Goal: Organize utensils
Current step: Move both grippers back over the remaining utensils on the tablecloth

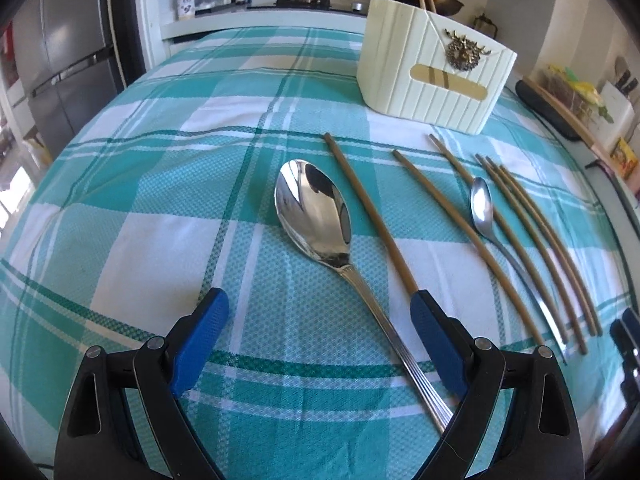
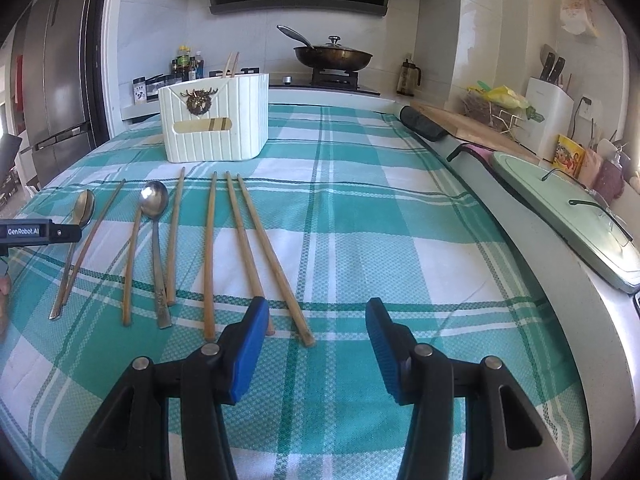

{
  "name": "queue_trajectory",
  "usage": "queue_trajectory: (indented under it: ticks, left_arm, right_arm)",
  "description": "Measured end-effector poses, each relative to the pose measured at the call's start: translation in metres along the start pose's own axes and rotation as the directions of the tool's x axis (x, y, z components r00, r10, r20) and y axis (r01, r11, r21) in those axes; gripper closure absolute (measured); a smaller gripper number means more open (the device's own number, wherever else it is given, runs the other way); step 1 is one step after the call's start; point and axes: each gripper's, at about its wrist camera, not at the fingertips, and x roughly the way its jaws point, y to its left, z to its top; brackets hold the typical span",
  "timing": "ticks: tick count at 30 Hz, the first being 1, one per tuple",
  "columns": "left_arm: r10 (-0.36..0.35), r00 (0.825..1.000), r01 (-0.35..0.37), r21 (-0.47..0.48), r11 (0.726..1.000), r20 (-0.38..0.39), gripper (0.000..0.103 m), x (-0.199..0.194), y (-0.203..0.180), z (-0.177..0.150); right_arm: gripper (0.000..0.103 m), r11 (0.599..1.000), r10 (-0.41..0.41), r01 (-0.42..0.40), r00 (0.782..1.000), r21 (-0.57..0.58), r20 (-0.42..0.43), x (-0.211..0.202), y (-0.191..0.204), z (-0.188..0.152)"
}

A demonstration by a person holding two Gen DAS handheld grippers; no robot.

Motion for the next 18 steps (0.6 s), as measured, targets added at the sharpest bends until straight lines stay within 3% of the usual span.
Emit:
queue_trajectory:
  ticks: [6,11,12,14,18]
  left_arm:
    - [0.040,0.999,-0.039,0.072,0.997,-0.012,0.010,0.002,-0.004,-0.004]
    - [0.033,0.999,-0.030,0.103,0.994,-0.027,0.010,-0.002,-0.001,-0.006]
    - [0.030,0.999,-0.026,0.107,0.994,-0.031,0.010,-0.003,0.001,-0.007]
    - [0.026,0.999,-0.021,0.116,0.993,-0.041,0.010,-0.005,0.004,-0.009]
    - [0.021,0.998,-0.013,0.126,0.992,-0.056,0.010,-0.007,0.009,-0.010]
  right_arm:
    - [0.052,0.996,0.084,-0.082,0.995,0.039,-0.054,0.011,-0.014,0.034]
    - [0.052,0.977,0.194,-0.207,0.959,-0.044,-0.206,0.052,-0.008,0.060]
    - [0.054,0.974,0.201,-0.219,0.953,-0.060,-0.225,0.059,-0.006,0.062]
    - [0.068,0.965,0.226,-0.252,0.938,-0.072,-0.264,0.070,-0.003,0.063]
    - [0.079,0.952,0.249,-0.293,0.908,-0.085,-0.338,0.084,0.003,0.060]
